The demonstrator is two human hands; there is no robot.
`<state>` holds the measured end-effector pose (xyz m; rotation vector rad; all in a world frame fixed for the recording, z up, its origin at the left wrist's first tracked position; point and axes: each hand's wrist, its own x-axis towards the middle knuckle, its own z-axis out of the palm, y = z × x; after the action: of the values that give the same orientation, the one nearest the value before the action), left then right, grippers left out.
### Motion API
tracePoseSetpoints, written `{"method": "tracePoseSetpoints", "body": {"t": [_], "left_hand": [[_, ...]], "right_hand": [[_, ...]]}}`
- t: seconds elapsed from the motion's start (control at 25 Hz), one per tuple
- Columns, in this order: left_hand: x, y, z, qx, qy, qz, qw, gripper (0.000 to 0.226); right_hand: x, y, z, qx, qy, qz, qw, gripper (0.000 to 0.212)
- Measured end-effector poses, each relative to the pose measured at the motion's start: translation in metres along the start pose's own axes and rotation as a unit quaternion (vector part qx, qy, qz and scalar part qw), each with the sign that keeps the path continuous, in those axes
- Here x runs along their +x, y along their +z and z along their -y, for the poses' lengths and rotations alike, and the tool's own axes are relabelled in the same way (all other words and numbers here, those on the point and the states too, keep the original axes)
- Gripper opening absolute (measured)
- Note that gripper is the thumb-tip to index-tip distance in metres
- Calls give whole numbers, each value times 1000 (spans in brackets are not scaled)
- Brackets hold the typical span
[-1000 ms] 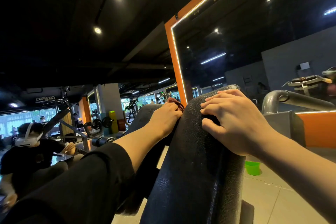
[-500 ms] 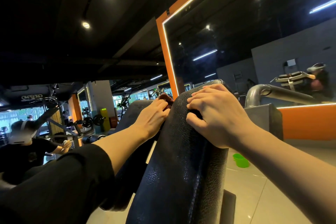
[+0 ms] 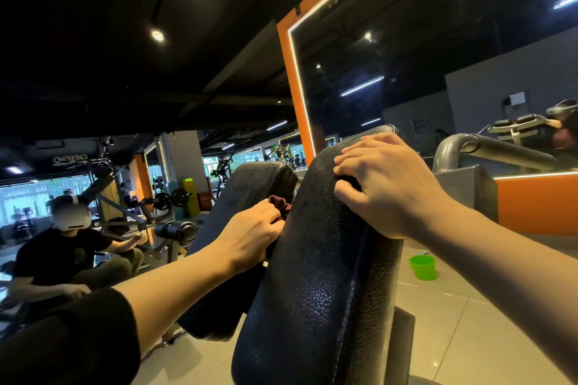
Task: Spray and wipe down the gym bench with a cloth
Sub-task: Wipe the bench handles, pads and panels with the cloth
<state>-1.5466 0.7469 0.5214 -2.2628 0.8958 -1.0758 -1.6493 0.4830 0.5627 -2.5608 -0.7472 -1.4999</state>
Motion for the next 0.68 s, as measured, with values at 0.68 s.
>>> {"method": "tracePoseSetpoints", "body": {"t": [0.68], "left_hand": [[30, 8, -2, 32, -11, -91, 995, 14]], "right_hand": [[0, 1, -5, 19, -2, -25, 999, 69]]}}
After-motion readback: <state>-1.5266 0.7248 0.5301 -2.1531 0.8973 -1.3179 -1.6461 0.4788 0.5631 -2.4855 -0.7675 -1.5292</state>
